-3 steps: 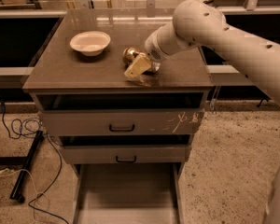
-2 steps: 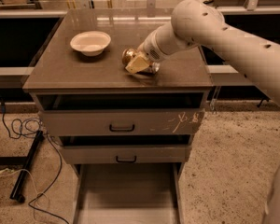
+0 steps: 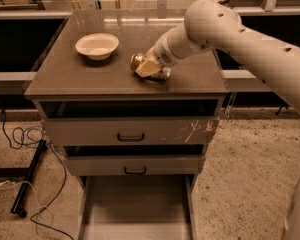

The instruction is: Place orange can into bottom drawer

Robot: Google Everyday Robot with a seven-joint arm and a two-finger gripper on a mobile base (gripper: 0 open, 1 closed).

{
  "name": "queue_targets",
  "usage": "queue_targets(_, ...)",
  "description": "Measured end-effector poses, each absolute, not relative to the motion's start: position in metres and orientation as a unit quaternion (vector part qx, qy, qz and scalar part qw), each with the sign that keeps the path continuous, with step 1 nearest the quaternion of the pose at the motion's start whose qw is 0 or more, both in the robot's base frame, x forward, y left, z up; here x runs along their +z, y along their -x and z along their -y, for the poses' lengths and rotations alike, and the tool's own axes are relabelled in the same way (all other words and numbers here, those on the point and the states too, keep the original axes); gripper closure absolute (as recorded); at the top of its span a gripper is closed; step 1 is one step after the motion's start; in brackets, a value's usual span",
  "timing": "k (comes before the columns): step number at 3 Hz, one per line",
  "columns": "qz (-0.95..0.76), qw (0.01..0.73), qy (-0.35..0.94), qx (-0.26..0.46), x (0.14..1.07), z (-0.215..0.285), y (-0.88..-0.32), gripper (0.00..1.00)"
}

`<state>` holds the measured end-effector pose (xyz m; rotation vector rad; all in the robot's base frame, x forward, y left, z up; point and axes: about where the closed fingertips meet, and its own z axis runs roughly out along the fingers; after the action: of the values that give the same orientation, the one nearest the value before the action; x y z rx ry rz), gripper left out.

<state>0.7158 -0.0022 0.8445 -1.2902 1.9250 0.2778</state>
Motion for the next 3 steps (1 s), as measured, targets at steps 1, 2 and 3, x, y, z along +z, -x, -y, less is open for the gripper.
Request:
queue_targets(1, -0.758, 0.393, 0.508, 0.109, 0.844, 0.002, -0.716, 1.0)
queue_targets(2, -0.758, 0.393, 0.508, 0.109, 0.845, 0.002, -0.716, 1.0)
queue_targets(3, -0.758, 0.4, 0.504, 0.108, 0.862, 0.01, -0.712, 1.0)
